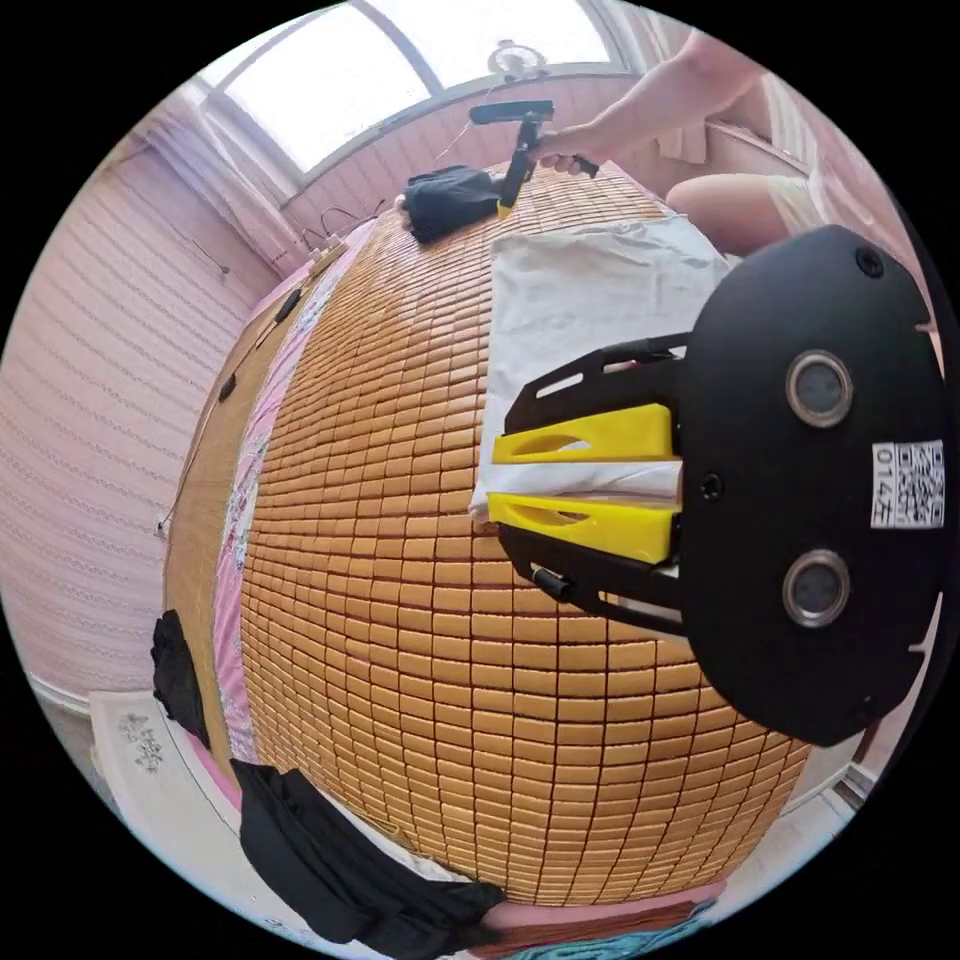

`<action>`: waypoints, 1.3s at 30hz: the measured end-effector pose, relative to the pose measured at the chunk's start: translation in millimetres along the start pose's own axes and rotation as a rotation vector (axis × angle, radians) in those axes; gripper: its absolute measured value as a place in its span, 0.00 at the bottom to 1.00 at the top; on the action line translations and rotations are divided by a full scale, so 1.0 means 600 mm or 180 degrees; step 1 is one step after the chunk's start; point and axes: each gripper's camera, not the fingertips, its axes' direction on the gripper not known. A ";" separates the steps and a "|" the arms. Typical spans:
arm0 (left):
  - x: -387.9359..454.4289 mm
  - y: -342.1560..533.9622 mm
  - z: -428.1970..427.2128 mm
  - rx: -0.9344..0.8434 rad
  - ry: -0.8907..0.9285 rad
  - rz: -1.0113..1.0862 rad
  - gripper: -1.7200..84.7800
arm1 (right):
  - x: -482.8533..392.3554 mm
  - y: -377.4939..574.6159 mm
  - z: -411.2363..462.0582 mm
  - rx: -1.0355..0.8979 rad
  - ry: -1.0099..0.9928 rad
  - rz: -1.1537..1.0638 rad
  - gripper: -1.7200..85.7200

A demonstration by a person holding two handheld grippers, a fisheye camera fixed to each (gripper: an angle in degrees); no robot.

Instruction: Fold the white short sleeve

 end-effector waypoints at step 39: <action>0.510 0.492 -0.046 -0.0030 0.0462 0.2351 0.14 | -0.221 0.218 0.021 -0.0827 0.0613 -0.1442 0.06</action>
